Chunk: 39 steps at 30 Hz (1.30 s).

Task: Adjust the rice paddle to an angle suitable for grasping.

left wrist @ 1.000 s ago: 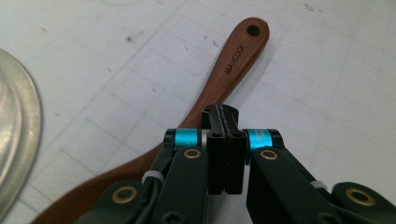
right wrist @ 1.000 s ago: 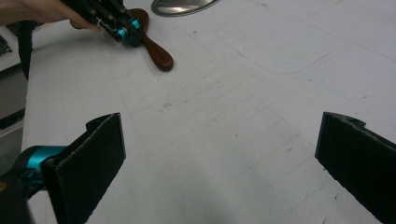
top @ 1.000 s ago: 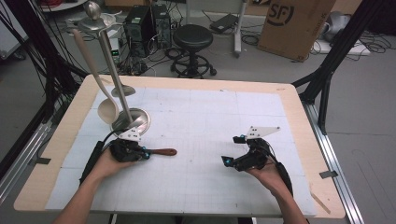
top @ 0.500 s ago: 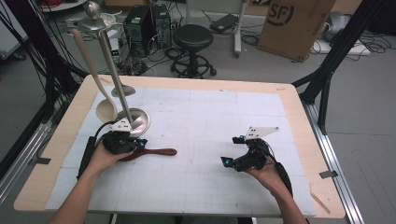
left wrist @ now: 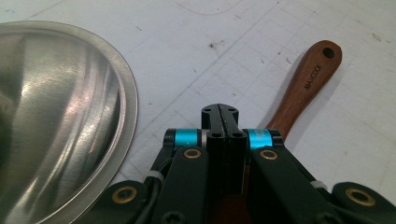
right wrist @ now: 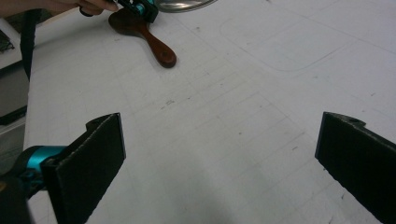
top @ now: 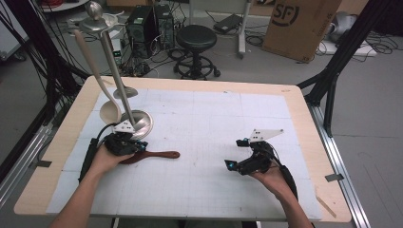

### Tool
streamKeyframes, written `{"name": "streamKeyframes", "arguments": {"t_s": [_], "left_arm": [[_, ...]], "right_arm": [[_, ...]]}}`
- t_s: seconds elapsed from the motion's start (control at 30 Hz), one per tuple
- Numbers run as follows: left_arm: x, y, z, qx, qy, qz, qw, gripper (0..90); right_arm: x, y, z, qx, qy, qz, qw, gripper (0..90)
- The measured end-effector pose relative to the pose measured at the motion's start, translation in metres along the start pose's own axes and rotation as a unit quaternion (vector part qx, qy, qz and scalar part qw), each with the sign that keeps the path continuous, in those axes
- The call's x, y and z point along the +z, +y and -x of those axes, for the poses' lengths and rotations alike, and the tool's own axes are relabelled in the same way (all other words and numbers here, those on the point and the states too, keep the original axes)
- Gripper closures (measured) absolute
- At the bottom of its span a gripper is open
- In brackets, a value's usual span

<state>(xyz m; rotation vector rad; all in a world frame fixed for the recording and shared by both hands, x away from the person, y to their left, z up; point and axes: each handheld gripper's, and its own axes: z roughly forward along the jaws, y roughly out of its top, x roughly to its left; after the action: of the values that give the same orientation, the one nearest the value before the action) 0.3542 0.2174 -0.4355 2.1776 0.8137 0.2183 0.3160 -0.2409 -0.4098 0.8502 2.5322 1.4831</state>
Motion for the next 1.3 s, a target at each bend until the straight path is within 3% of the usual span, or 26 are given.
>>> {"name": "streamKeyframes", "arguments": {"t_s": [0.3,0.77,0.97,1.3], "left_arm": [[-0.004,-0.001,0.002,-0.007,-0.007,-0.008,0.9999,89.7],[-0.013,-0.009,0.013,0.005,-0.021,-0.020,0.9996,89.7],[-0.015,-0.010,0.021,0.020,-0.027,-0.030,0.9990,89.7],[-0.020,-0.018,0.027,0.018,-0.040,-0.019,0.9989,89.7]], "right_arm": [[0.000,0.000,-0.001,-0.002,0.002,0.000,1.0000,0.5],[0.000,0.000,-0.002,-0.003,0.000,-0.002,1.0000,0.5],[0.000,0.000,-0.002,-0.004,0.001,-0.004,1.0000,0.5],[0.001,-0.001,-0.002,-0.004,0.002,-0.006,1.0000,0.5]]}}
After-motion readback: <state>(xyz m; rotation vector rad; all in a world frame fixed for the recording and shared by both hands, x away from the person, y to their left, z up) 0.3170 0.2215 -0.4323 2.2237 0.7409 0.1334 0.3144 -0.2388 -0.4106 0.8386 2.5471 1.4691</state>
